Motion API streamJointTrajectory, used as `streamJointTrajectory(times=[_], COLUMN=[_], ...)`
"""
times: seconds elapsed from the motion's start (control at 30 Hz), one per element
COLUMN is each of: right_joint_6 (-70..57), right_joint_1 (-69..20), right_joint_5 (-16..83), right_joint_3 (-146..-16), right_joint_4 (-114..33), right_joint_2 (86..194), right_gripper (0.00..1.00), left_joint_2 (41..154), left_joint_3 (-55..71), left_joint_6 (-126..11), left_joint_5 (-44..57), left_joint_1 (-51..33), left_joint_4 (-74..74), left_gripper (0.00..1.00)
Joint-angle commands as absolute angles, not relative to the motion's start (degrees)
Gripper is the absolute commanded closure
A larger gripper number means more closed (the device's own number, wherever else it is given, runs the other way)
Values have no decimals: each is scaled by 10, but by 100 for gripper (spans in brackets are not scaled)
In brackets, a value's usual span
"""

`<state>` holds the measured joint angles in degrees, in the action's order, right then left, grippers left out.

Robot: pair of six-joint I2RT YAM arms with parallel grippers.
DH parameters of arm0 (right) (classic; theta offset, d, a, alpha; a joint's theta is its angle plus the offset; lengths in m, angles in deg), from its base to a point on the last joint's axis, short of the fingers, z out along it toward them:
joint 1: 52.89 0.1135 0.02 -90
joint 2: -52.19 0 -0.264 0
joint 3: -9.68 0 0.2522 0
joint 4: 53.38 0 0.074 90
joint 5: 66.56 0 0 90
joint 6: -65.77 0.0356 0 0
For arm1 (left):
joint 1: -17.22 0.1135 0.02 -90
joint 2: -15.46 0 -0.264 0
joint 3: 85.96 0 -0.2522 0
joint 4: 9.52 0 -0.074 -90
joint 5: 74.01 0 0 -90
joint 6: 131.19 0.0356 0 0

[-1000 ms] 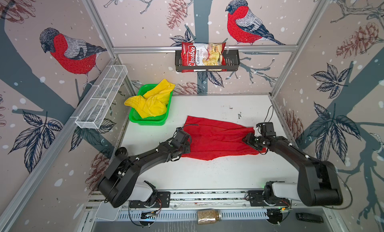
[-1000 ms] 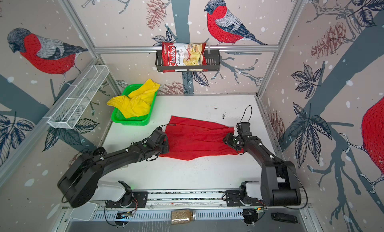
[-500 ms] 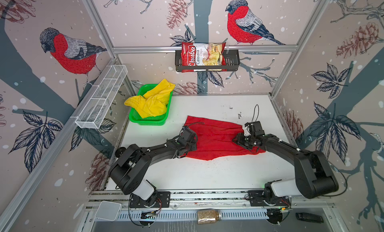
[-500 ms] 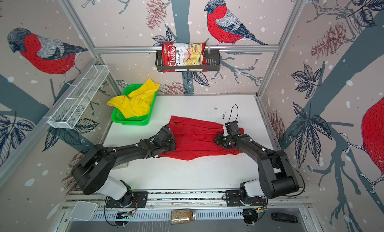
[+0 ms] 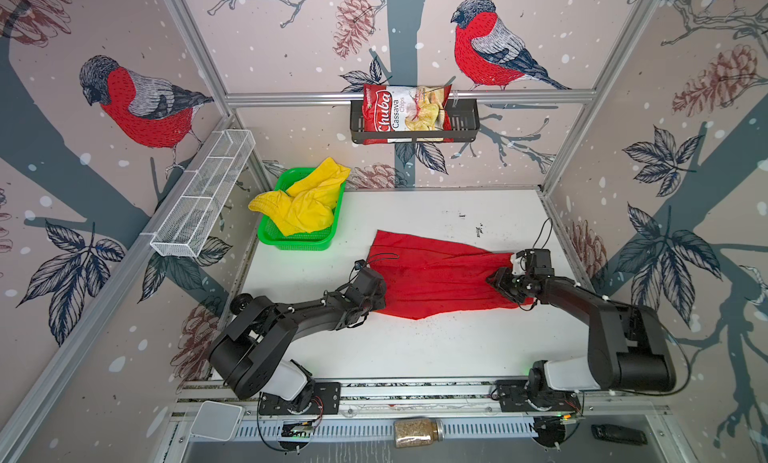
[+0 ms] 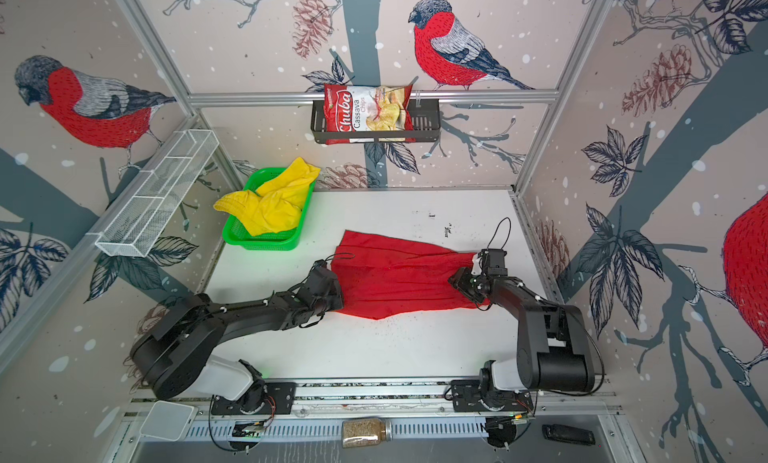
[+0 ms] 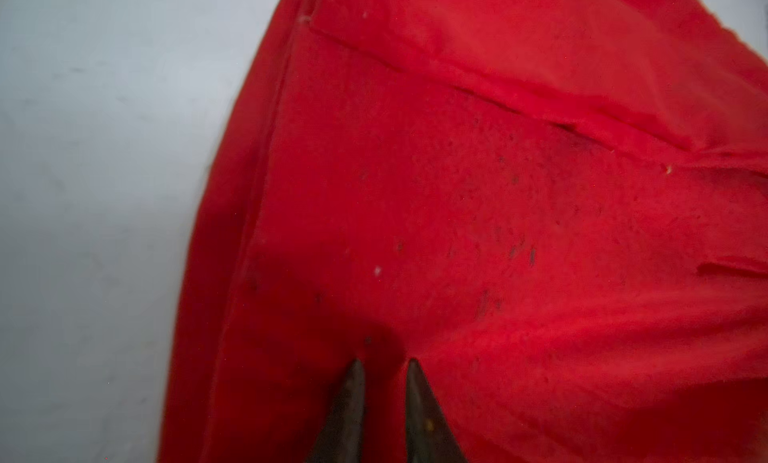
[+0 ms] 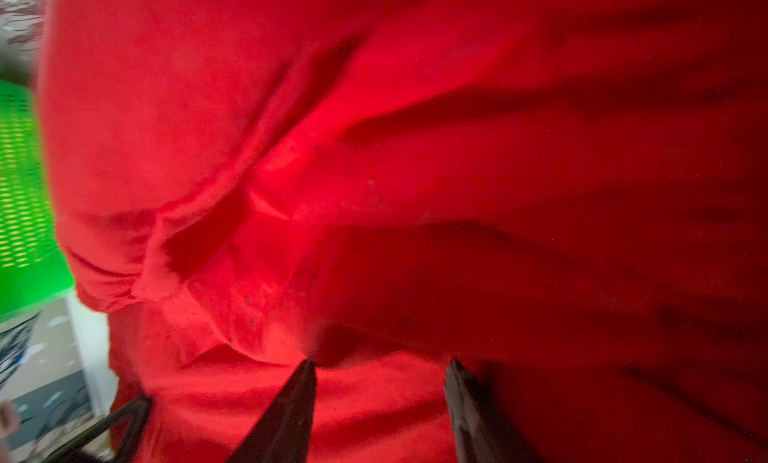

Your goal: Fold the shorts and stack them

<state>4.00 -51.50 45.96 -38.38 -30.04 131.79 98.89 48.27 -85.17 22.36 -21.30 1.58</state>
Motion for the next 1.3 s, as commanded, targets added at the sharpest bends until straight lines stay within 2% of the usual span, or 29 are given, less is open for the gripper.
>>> streamJointTrajectory(times=[0.0, 0.13, 0.27, 0.4, 0.57, 0.93, 1.27], right_joint_6=[18, 14, 27, 53, 57, 24, -14], right_joint_1=[-485, -442, -346, -260, -210, -230, -342], right_joint_5=[430, 398, 377, 386, 401, 433, 476], right_joint_3=[-419, -467, -477, -479, -517, -637, -864], right_joint_4=[-253, -228, -269, -335, -375, -400, -346], right_joint_2=[1277, 1224, 1213, 1282, 1396, 1594, 1731], right_gripper=[47, 47, 47, 47, 48, 48, 48], left_joint_2=[965, 940, 937, 969, 1019, 1026, 1021], left_joint_3=[452, 422, 426, 452, 465, 478, 480], left_joint_6=[-824, -807, -799, -828, -834, -835, -832], left_joint_5=[233, 217, 171, 182, 200, 224, 234], left_joint_1=[-220, -222, -222, -222, -222, -222, -222], left_joint_4=[79, 76, 23, -6, -4, 13, 27], left_gripper=[65, 61, 67, 76, 80, 82, 82])
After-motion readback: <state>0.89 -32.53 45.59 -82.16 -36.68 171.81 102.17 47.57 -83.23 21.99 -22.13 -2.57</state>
